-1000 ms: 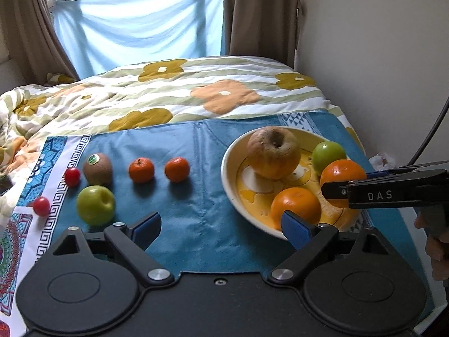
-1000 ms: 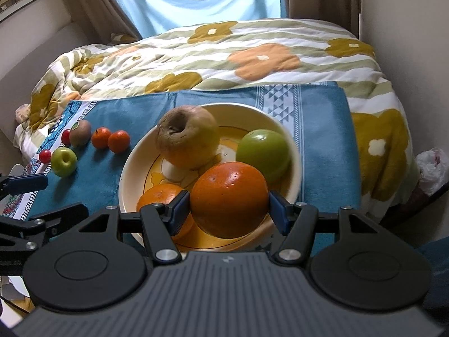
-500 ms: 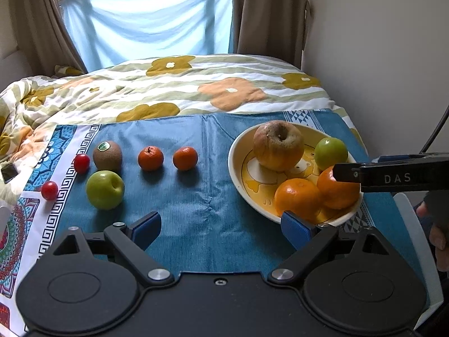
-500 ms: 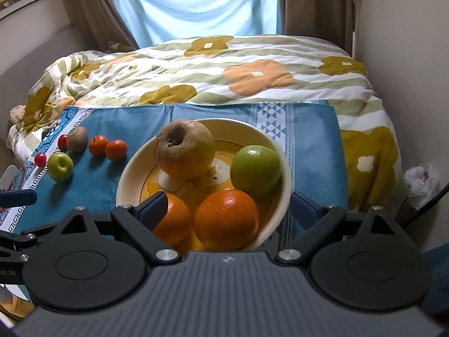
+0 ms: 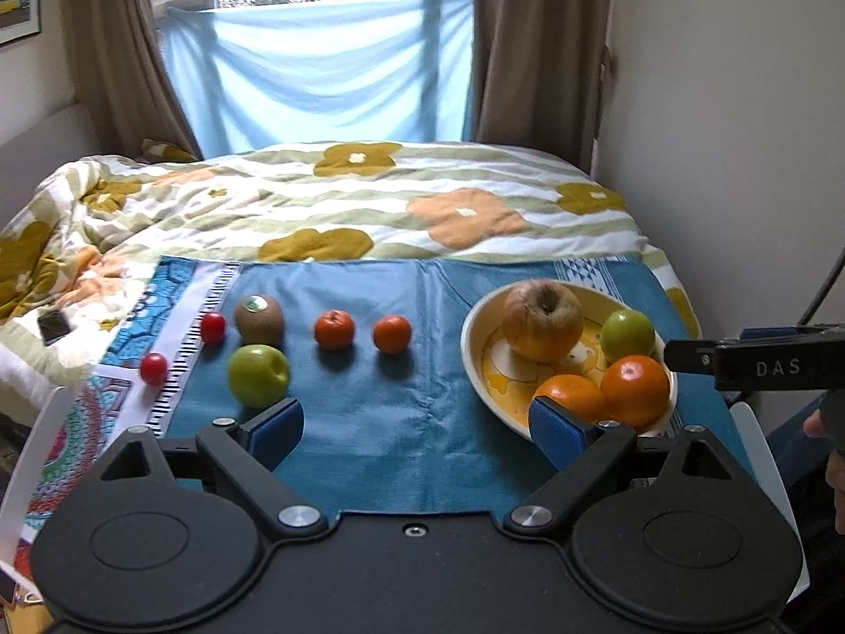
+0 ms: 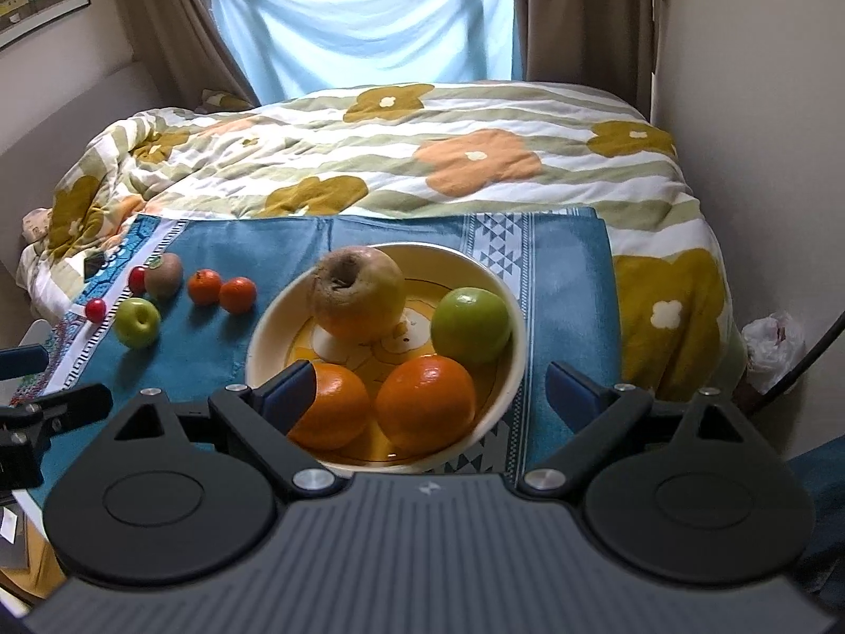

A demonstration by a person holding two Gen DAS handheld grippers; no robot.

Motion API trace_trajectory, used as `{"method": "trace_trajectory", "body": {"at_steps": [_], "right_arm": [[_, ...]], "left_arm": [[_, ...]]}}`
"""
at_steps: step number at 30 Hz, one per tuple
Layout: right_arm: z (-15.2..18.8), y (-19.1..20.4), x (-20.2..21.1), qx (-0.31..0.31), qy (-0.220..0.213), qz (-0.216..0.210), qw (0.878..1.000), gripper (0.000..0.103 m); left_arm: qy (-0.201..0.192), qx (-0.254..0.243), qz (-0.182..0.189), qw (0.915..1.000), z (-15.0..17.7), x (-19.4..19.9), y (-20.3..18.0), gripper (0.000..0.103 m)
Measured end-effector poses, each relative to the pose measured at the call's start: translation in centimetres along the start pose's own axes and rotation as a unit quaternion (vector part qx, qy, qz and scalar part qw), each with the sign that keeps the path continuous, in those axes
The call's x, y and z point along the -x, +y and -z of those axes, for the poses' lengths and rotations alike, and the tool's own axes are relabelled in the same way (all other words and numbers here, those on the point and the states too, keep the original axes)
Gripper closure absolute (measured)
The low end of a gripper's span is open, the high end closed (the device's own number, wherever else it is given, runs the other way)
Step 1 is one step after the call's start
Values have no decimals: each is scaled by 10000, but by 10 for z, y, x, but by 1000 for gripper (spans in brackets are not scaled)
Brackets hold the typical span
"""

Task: Organize fruits
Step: 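Withdraw both open tools from the bowl, then reach the left tool to a red cherry tomato and close on it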

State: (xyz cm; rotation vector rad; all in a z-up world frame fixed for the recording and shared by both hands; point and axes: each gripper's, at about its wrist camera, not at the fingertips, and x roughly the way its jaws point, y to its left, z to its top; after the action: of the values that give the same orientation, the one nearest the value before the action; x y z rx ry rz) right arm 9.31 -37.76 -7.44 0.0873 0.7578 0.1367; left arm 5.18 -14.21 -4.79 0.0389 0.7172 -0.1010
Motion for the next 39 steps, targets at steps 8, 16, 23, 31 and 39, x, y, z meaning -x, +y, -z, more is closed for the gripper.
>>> {"method": "trace_trajectory", "body": {"at_steps": [8,16,23,31,39], "right_arm": [[-8,20,14,174,-62,-179,9997,0],[-22,59,15,257,45,-418,9988,0],[-29,110,3,194,-72,-232,9995,0],[-28,171,-31,97,148,-150,9997,0],[-23,218,-61,-312,338,-180,9988,0]], "left_arm": [[-155,259,-307,9991,-1,25,26,8],[-324,353,-683,9965,-10,36,76,0],[-115,285,-740,9968,-17,23,132,0],[184,63,-583,9981,-21,-3,195,0],[342,-375,-307,9982,-23,-41,238,0]]}}
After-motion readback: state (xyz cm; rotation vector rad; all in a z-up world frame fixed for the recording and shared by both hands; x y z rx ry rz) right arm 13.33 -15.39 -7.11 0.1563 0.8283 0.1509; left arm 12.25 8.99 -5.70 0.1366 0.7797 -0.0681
